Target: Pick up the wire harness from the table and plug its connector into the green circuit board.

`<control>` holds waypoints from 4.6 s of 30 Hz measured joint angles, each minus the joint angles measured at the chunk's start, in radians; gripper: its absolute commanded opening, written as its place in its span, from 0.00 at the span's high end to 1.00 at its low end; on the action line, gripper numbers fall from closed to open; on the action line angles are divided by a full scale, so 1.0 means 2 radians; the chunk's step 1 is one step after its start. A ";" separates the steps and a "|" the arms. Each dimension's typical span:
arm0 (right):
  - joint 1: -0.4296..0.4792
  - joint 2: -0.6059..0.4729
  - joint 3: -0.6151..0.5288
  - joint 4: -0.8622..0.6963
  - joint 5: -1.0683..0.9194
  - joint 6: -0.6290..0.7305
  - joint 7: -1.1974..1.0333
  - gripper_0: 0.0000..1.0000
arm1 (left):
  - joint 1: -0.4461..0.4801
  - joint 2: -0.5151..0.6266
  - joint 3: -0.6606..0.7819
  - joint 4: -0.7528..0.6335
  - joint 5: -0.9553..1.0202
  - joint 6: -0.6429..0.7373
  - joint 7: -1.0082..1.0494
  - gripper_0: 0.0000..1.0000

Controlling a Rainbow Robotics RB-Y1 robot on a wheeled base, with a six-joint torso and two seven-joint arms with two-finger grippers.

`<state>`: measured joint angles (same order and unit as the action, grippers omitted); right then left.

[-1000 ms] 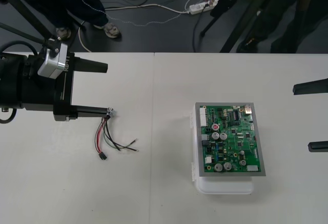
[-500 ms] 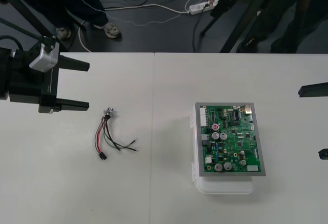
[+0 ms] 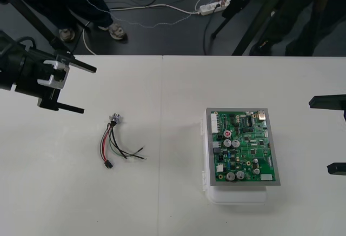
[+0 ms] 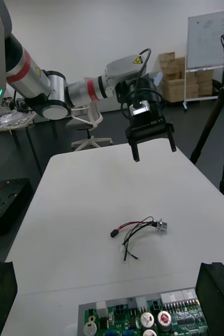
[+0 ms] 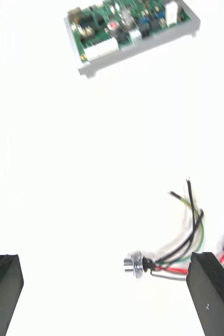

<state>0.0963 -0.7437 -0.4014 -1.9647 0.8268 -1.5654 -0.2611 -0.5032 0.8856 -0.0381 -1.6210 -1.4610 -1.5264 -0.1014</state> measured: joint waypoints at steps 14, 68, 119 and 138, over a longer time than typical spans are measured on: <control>-0.001 0.029 0.000 -0.001 0.010 0.000 0.016 0.00 | -0.127 0.070 -0.177 0.008 -0.034 0.006 -0.206 0.08; -0.067 0.029 0.051 0.052 0.036 0.000 0.016 0.00 | -0.377 -0.013 -0.708 0.170 -0.105 0.268 -0.427 0.08; -0.067 0.029 0.051 0.062 0.013 0.000 0.035 0.00 | -0.373 -0.057 -0.771 0.235 -0.132 0.339 -0.427 0.11; -0.067 0.029 0.051 0.047 0.002 0.000 0.122 0.00 | -0.360 -0.062 -0.771 0.248 -0.137 0.350 -0.427 0.17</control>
<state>-0.0385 -0.6855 -0.2992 -1.8716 0.8315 -1.5654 -0.0178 -1.2230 0.7612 -1.5808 -1.1240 -1.7346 -0.8273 -0.9549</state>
